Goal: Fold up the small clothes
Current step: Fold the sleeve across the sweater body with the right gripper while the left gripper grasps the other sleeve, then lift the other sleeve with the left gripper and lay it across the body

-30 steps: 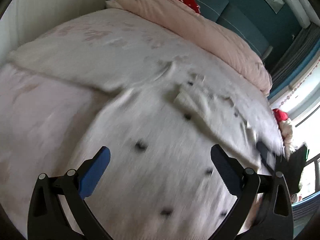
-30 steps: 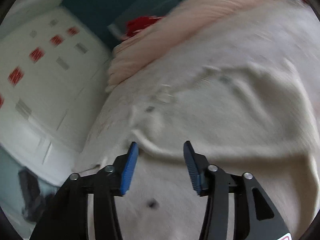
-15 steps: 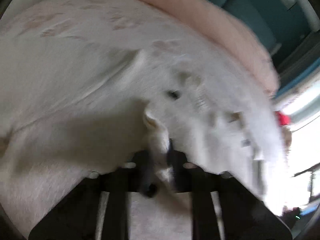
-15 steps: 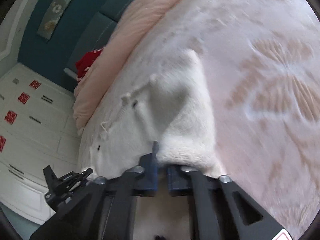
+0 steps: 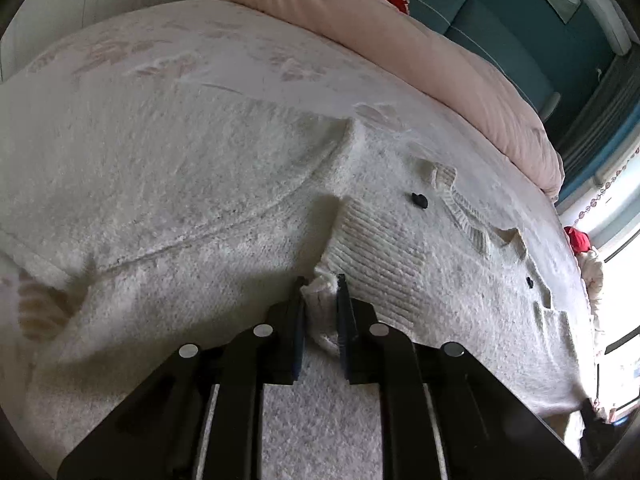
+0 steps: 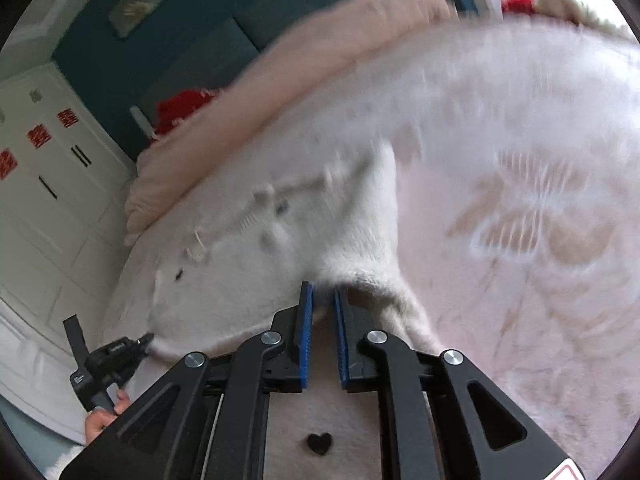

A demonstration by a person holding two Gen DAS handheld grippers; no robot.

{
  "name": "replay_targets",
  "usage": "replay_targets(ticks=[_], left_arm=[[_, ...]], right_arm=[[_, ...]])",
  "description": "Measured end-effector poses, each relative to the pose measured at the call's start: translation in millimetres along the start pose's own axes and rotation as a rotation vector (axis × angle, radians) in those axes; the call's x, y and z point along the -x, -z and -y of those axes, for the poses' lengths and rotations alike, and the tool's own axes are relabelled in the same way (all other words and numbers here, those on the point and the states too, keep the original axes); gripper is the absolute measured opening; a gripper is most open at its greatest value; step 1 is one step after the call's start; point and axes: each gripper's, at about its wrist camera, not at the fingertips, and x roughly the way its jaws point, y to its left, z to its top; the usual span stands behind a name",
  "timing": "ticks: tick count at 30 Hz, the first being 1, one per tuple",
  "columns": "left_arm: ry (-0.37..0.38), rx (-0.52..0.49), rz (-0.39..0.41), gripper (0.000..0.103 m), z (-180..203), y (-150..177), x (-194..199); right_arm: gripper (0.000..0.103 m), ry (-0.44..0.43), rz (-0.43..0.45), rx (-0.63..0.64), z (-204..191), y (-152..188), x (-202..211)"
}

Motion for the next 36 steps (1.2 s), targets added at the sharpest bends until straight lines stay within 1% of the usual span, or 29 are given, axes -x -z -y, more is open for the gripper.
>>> replay_targets(ticks=[1,3,4,5,6,7,8,10,11,12,13,14,15,17,18,19,21,22,25,27,29,31,33,34,35,36], left_arm=[[0.002,0.003,0.002,0.014,-1,0,-2],[-0.001,-0.011,0.011,0.015,1,1,-2],[-0.005,-0.02,0.012,0.015,-4,0,-3],[-0.008,-0.031,0.019,0.015,-3,1,-3],[-0.006,-0.034,0.024,0.015,-6,3,2],[-0.002,-0.033,0.026,0.015,-9,4,8],[0.005,-0.028,0.027,0.015,-11,4,9],[0.032,-0.003,0.029,0.017,-22,5,24],[0.05,0.019,0.035,0.022,-27,4,33],[0.059,0.051,0.056,0.035,-36,2,45],[0.061,0.093,0.098,0.044,-51,-2,64],[0.047,0.123,0.137,0.061,-67,-6,79],[0.025,0.142,0.161,0.072,-80,-9,90],[-0.071,0.203,0.228,0.079,-132,-25,123],[-0.106,0.228,0.245,0.084,-153,-30,134],[-0.17,0.268,0.262,0.086,-186,-40,147],[-0.308,0.334,0.271,0.086,-241,-56,162],[-0.387,0.372,0.26,0.086,-272,-65,166],[-0.52,0.437,0.228,0.086,-324,-84,165],[-0.536,0.495,0.226,0.086,-349,-95,160],[-0.56,0.489,0.24,0.085,-351,-104,155],[-0.594,0.426,0.222,0.067,-343,-116,142],[-0.631,0.368,0.206,0.035,-339,-123,135],[-0.611,0.348,0.202,0.024,-334,-127,132],[-0.586,0.34,0.191,0.014,-328,-131,129],[-0.579,0.337,0.186,0.014,-324,-134,129]], right_arm=[[0.012,0.007,0.002,0.024,-6,-4,-4],[0.012,0.048,-0.023,0.064,-9,-11,-29],[0.012,0.061,-0.044,0.065,-8,-4,-32],[0.009,0.118,-0.105,0.07,-1,1,-53],[0.005,0.146,-0.145,0.049,8,9,-67],[0.005,0.124,-0.128,0.02,16,15,-63],[0.006,0.118,-0.108,-0.006,16,11,-55],[0.01,0.117,-0.067,-0.002,7,10,-36],[0.014,0.128,-0.048,0.028,-2,13,-28],[0.016,0.139,-0.036,0.057,-8,19,-23],[0.016,0.141,-0.037,0.08,-9,26,-18],[0.016,0.145,-0.051,0.115,-16,36,-18],[0.016,0.149,-0.067,0.139,-19,45,-19],[0.018,0.165,-0.121,0.183,-20,67,-26],[0.021,0.176,-0.13,0.194,-15,77,-24],[0.022,0.185,-0.12,0.207,-14,83,-22],[0.036,0.2,-0.114,0.242,-20,83,-22],[0.037,0.203,-0.118,0.252,-22,86,-21],[0.043,0.236,-0.116,0.302,-31,96,-20],[0.046,0.251,-0.118,0.324,-36,99,-19],[0.047,0.254,-0.119,0.33,-39,102,-16],[0.048,0.247,-0.12,0.323,-38,103,-14],[0.048,0.241,-0.119,0.317,-37,103,-13],[0.048,0.24,-0.118,0.316,-37,103,-13],[0.049,0.24,-0.118,0.316,-37,104,-12],[0.049,0.24,-0.117,0.316,-37,104,-12]])
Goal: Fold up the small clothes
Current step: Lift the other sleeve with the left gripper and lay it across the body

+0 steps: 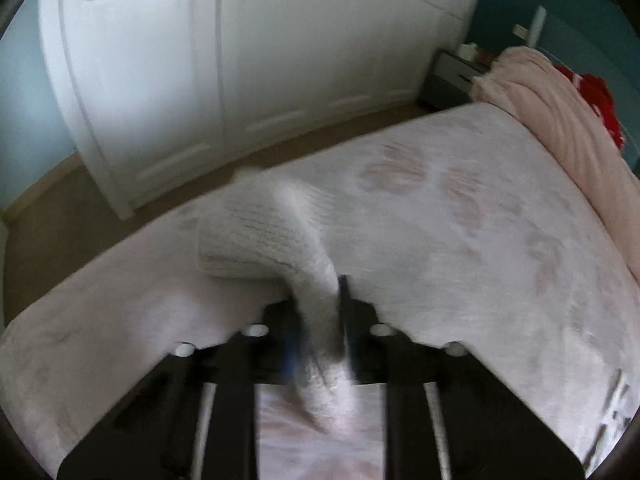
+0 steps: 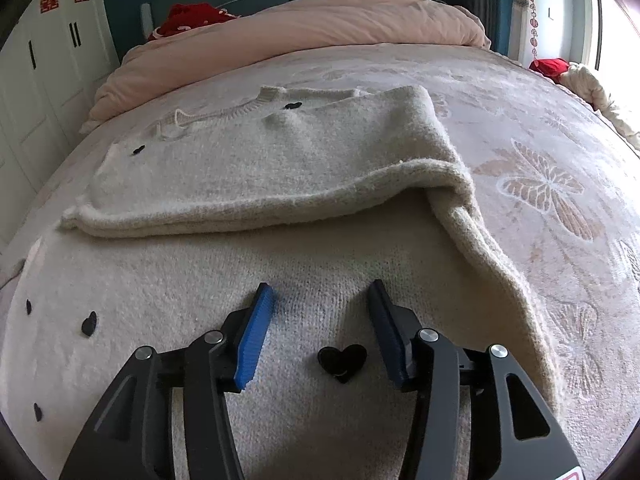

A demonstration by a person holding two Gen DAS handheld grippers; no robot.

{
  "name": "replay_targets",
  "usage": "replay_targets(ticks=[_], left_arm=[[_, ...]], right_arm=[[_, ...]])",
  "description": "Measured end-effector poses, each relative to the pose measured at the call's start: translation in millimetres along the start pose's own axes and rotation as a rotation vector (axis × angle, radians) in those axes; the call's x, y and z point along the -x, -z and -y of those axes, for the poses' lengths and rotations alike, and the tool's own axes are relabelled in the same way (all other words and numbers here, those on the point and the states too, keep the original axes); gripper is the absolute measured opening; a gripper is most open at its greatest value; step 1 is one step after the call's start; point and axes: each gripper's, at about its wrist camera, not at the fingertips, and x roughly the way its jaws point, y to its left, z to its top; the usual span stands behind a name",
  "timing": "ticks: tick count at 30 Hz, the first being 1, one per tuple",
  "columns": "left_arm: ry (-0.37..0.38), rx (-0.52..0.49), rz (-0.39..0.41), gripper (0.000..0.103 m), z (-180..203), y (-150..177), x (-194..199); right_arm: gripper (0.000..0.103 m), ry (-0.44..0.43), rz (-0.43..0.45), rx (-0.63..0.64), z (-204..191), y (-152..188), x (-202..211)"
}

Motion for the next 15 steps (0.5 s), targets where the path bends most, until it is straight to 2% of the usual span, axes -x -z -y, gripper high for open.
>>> replay_targets(ticks=[6,11,15], left_arm=[[0.03,-0.089,0.076,0.012,44,2,44],[0.122,-0.17,0.123,0.012,99,9,93],[0.215,-0.275,0.163,0.012,163,29,143]], right_arm=[[0.05,-0.012,0.005,-0.007,2,1,1],[0.052,-0.03,0.009,-0.015,2,2,0],[0.058,-0.054,0.011,-0.021,2,2,1]])
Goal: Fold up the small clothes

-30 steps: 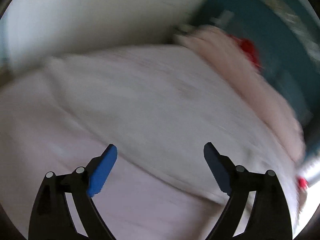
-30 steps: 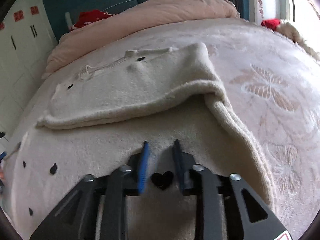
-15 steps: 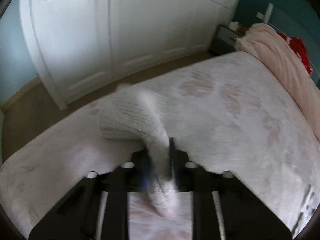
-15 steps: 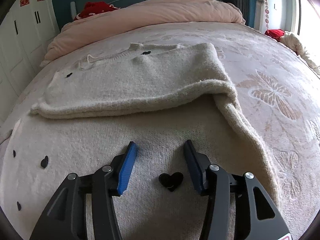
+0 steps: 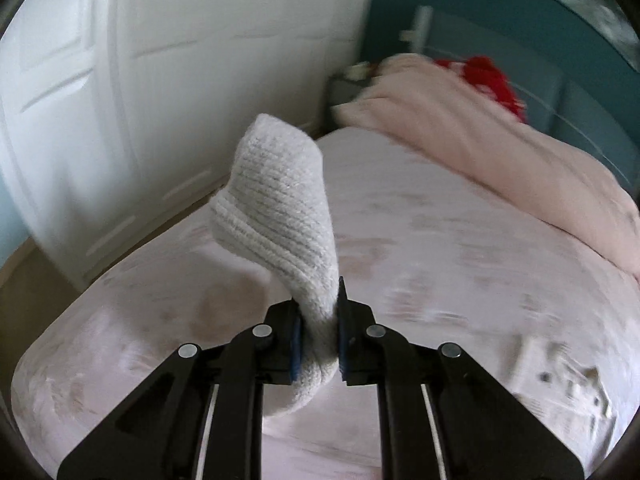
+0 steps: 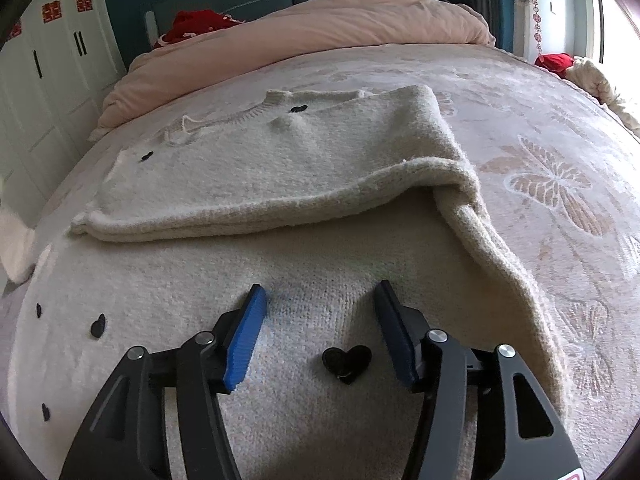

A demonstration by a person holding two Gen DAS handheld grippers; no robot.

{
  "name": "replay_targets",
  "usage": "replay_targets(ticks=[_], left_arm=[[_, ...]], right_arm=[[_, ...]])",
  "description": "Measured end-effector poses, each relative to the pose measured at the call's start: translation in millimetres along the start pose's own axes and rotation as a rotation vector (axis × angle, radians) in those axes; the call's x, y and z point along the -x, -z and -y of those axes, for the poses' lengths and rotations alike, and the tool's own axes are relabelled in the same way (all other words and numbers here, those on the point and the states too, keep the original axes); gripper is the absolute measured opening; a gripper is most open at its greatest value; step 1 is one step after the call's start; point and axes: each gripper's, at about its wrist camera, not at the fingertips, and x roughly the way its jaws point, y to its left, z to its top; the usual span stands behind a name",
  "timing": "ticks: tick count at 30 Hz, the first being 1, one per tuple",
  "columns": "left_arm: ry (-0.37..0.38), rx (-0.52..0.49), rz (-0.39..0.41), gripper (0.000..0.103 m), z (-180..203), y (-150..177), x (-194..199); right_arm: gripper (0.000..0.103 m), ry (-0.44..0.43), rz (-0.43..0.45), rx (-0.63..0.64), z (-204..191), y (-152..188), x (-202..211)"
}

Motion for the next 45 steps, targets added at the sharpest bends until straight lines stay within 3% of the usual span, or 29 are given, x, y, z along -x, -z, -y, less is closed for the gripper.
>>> replay_targets(ticks=[6,12,14,16,17,21,23,26,29,31,32,33,34,36,38,40,43,45], left_arm=[[0.124,-0.174,0.036,0.013,115,19,40],[0.233,-0.3,-0.029,0.013,210,79,59],[0.267,-0.325,-0.071,0.017,224,105,63],[0.306,-0.336,-0.147,0.031,237,137,60],[0.325,-0.332,-0.181,0.046,238,153,59],[0.366,-0.281,-0.228,0.073,206,195,62],[0.375,-0.222,-0.226,0.081,167,203,71],[0.336,-0.147,-0.227,0.084,109,204,68],[0.289,-0.037,-0.293,0.084,62,195,47],[0.292,0.053,-0.328,0.084,37,187,37],[0.296,0.095,-0.336,0.084,26,189,35],[0.298,0.126,-0.34,0.084,17,186,32],[0.303,0.155,-0.34,0.084,10,183,29],[0.304,0.178,-0.343,0.084,5,178,24],[0.318,0.194,-0.346,0.084,2,176,22],[0.352,0.218,-0.35,0.084,5,173,23],[0.406,0.249,-0.361,0.084,13,171,24],[0.437,0.265,-0.37,0.084,23,171,23]], right_arm=[[0.062,-0.031,0.004,-0.01,0,0,0],[0.065,-0.055,0.008,-0.019,0,1,0],[0.065,-0.063,0.009,-0.025,0,1,1],[0.066,-0.068,0.008,-0.026,0,0,1],[0.068,-0.072,0.005,-0.026,0,0,1],[0.072,-0.067,-0.014,-0.013,-5,-8,7],[0.073,-0.108,0.024,-0.022,-14,-20,23],[0.083,-0.21,0.04,0.012,-49,-55,29],[0.084,-0.228,-0.089,0.033,-83,-82,-12],[0.078,-0.263,-0.162,-0.03,-93,-88,-41],[0.065,-0.272,-0.215,-0.064,-99,-90,-59],[0.06,-0.276,-0.256,-0.075,-107,-89,-72],[0.057,-0.237,-0.268,-0.062,-116,-90,-80],[0.011,-0.225,-0.26,-0.023,-128,-97,-80],[0.008,-0.269,-0.23,-0.055,-127,-117,-69],[0.008,-0.321,-0.096,-0.074,-118,-148,-33],[0.008,-0.285,0.061,-0.083,-89,-174,12],[0.008,-0.211,0.08,-0.091,-61,-179,14]])
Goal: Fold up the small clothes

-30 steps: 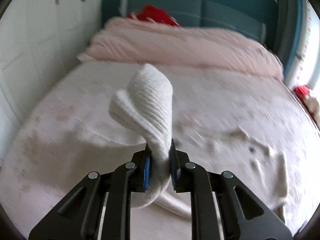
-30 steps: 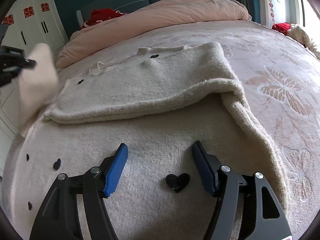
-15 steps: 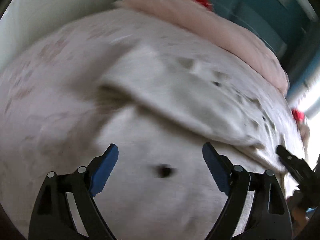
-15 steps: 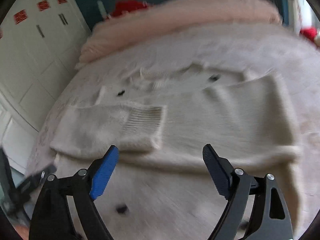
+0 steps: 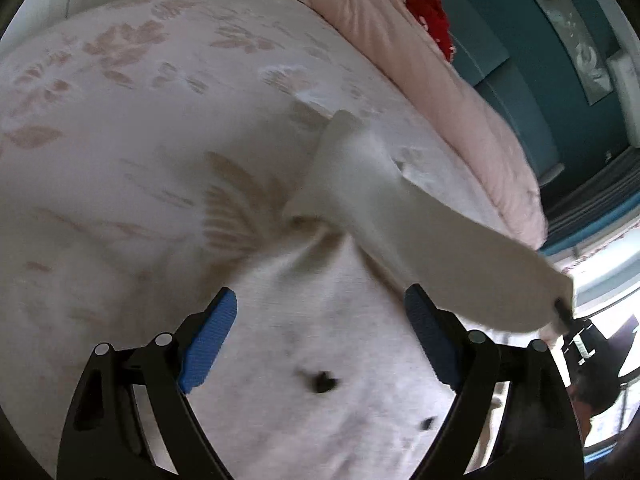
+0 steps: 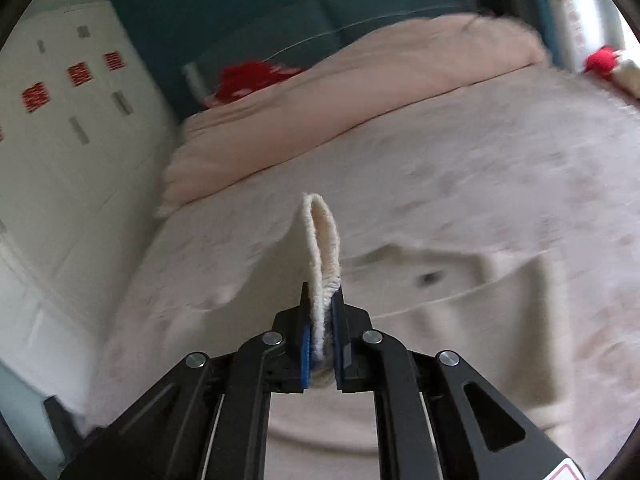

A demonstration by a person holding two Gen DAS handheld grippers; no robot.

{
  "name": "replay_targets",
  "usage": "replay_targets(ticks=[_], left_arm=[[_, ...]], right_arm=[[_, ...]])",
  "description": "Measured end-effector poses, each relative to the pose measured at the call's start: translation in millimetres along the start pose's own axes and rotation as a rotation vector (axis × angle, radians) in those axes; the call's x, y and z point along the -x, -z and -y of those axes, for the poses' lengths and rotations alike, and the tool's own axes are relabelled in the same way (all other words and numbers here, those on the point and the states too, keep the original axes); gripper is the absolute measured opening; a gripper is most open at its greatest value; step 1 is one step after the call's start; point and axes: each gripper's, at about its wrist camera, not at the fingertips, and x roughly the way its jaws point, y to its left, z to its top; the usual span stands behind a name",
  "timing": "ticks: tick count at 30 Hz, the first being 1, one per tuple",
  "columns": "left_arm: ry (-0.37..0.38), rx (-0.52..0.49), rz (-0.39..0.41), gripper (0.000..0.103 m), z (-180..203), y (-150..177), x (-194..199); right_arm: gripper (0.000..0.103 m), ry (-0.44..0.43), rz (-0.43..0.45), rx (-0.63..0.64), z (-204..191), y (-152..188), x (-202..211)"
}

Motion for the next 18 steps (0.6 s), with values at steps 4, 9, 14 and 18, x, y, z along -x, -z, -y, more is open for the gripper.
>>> replay_targets(ticks=[4,9,14,18], left_arm=[[0.02,-0.006,-0.049,0.084,28,6,-33],[-0.013,0.062,-0.081,0.082,42,4,-72],[-0.097,0.097,-0.022,0.033,43,-17,-84],[-0.155,0.032,-0.012,0.02,38,-20,-90]], right_arm=[[0.008,0.122,-0.169,-0.065,73,23,-44],[0.008,0.086,-0.171,-0.067,87,28,-49],[0.008,0.018,-0.116,-0.113,95,29,-33],[0.009,0.067,-0.177,-0.107,109,48,-44]])
